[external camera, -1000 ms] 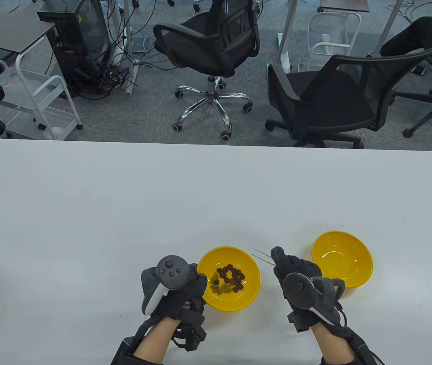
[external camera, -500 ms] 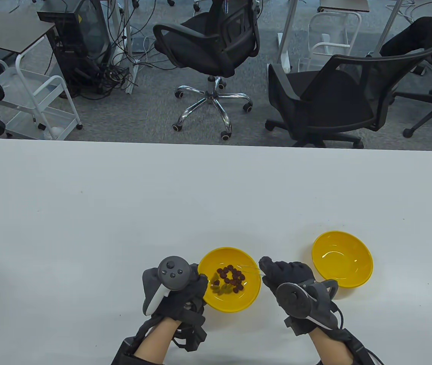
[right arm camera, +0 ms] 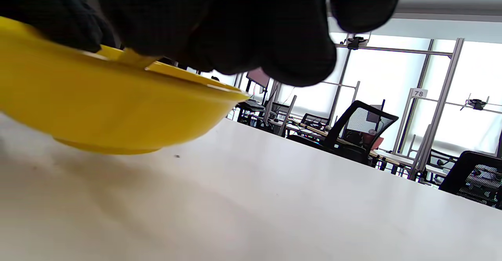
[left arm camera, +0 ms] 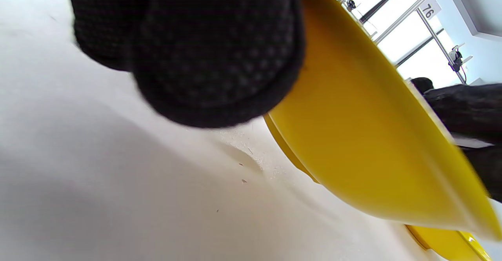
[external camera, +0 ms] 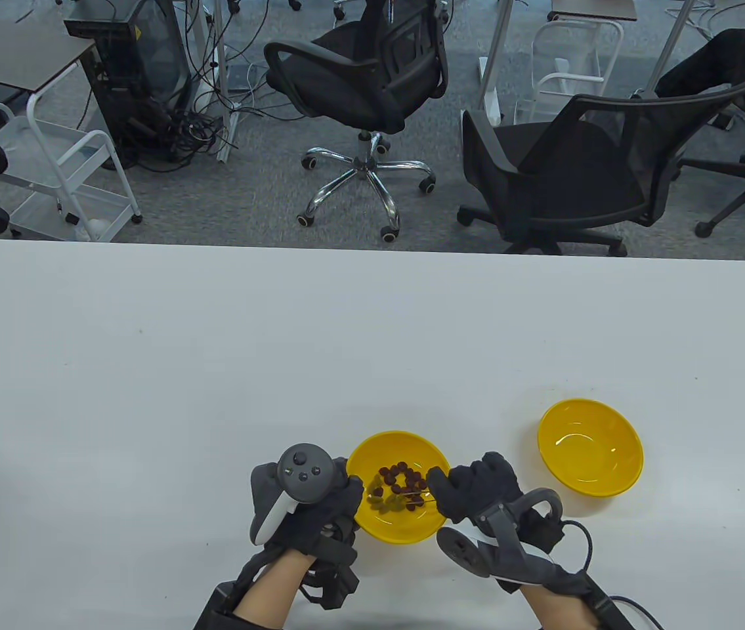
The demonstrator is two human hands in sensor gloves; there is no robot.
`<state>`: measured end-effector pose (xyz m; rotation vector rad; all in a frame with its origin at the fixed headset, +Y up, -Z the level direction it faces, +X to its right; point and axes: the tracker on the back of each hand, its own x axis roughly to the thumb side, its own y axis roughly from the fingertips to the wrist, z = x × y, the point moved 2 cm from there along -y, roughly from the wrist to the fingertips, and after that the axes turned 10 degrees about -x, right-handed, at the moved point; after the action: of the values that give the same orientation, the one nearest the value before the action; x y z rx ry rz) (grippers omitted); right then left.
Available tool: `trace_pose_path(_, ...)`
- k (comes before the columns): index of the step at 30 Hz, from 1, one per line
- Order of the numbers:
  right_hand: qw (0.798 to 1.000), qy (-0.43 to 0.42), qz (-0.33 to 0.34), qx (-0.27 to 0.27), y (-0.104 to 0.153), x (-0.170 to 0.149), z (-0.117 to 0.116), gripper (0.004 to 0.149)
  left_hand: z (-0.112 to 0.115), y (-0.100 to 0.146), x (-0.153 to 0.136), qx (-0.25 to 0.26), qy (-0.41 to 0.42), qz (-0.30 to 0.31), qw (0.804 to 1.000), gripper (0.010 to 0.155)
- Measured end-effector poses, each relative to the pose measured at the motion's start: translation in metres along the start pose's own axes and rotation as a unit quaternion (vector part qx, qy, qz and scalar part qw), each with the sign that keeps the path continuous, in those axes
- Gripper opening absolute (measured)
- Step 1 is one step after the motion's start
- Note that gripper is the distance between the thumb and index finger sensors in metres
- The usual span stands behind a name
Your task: Pick raisins with tweezers into bowl
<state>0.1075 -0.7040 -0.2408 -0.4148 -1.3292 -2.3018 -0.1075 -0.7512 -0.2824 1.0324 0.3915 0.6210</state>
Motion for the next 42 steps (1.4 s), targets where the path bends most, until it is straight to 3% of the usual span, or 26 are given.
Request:
trace_pose_path(15, 0.999, 0.022, 0.011, 0.023, 0.000, 0.005, -0.002, 0.048, 0.004, 0.000, 0.005, -0.005, -0.011, 0.009, 1.000, 0.056)
trace_pose_path(28, 1.000, 0.014, -0.005, 0.011, -0.002, 0.000, 0.001, 0.046, 0.004, 0.000, 0.004, -0.004, -0.006, 0.008, 1.000, 0.056)
trace_pose_path(36, 0.996, -0.025, -0.082, -0.017, -0.002, -0.028, 0.014, 0.046, 0.001, -0.002, -0.002, 0.006, -0.005, -0.002, 1.000, 0.056)
trace_pose_path(42, 0.980, -0.010, -0.196, -0.042, 0.004, -0.077, 0.022, 0.046, 0.000, -0.002, -0.004, 0.007, -0.003, -0.008, 1.000, 0.056)
